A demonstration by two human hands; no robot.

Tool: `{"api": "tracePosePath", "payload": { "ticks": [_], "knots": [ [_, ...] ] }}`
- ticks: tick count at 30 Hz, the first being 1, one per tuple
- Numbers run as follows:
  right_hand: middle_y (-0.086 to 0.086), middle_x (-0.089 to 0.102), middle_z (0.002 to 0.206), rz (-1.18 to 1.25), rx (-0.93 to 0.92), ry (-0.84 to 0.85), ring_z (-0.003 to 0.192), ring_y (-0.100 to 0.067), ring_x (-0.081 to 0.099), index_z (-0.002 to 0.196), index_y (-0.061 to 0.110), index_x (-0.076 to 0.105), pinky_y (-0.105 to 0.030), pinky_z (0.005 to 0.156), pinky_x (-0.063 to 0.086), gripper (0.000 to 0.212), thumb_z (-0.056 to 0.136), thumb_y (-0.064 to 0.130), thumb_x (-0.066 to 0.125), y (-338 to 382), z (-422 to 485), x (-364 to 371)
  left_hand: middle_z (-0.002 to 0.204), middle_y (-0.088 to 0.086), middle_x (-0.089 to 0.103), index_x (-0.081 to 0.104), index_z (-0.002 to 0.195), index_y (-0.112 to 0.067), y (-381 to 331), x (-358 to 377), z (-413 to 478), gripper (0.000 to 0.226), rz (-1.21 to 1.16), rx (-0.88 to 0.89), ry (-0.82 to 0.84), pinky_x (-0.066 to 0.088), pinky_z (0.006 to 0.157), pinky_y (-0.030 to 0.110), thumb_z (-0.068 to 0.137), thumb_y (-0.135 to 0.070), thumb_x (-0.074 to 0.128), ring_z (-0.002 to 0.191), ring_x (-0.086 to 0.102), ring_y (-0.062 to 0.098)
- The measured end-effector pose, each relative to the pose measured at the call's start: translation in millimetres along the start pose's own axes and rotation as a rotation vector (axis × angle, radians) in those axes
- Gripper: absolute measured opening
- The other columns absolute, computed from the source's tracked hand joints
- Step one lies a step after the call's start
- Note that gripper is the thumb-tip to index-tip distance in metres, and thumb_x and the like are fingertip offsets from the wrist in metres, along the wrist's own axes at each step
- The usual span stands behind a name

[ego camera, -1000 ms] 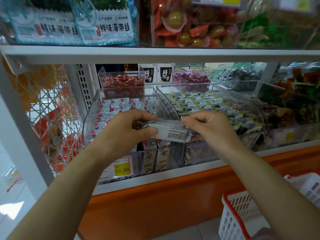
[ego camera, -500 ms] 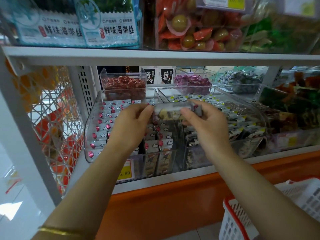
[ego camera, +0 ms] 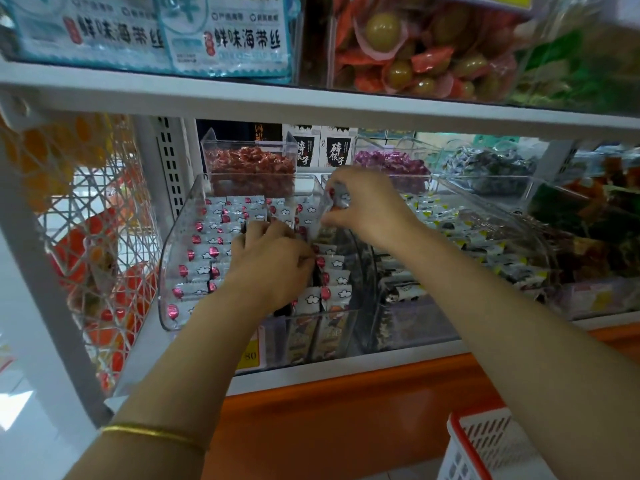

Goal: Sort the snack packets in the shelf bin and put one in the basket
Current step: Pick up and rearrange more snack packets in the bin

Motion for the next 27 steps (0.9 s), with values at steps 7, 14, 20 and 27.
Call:
{"api": "tracePosePath", "payload": {
  "ticks": [7, 14, 20, 27],
  "knots": [
    [-0.010, 0.056, 0.117, -0.416, -0.093, 0.353, 0.116, -0.027, 0.043, 0.110, 0.013, 0.065, -0.038, 0.093, 0.043, 0.030, 0.087, 0.033, 0.063, 1.4, 17.8, 42.8, 0.135, 0.001, 0.045, 0.063, 0.115, -0.032, 11.0, -13.2, 0.7, 0.029, -0.087, -0.006, -0.069, 0.022, 0.108, 0.043, 0.094, -0.030, 0.044, 0.127, 0.028, 0.029],
    [-0.002, 0.057, 0.088, -0.523, -0.117, 0.625, 0.089, -0.025, 0.053, 0.099, 0.011, 0.065, -0.032, 0.073, 0.043, 0.025, 0.088, 0.005, 0.043, -2.3, 22.6, 68.5, 0.134, -0.001, 0.048, 0.062, 0.118, -0.030, 17.7, -15.8, 2.5, 0.029, -0.112, -0.004, -0.084, 0.021, 0.109, 0.044, 0.093, -0.026, 0.047, 0.128, 0.032, 0.026],
    [-0.006, 0.066, 0.116, -0.309, -0.094, 0.306, 0.105, -0.023, 0.061, 0.104, 0.014, 0.070, -0.036, 0.092, 0.049, 0.025, 0.088, 0.002, 0.055, 0.5, 58.1, 53.5, 0.126, 0.000, 0.054, 0.064, 0.113, -0.027, 28.4, -21.7, -1.5, 0.027, -0.153, -0.004, -0.098, 0.026, 0.107, 0.044, 0.093, -0.024, 0.047, 0.125, 0.037, 0.027],
    [-0.005, 0.057, 0.091, -0.516, -0.103, 0.361, 0.095, -0.026, 0.055, 0.074, 0.016, 0.052, -0.032, 0.076, 0.038, 0.018, 0.088, 0.007, 0.054, -0.8, 58.3, 83.3, 0.124, 0.001, 0.054, 0.064, 0.115, -0.025, 29.8, -29.3, -10.8, 0.028, -0.197, -0.002, -0.119, 0.028, 0.103, 0.037, 0.094, -0.022, 0.046, 0.121, 0.040, 0.029]
  ]
}}
Point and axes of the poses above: each hand's wrist, its own z-axis towards the middle knuckle, its own x-axis out of the palm, y = z × x, the point moved 9 cm from there along z, towards the middle knuckle
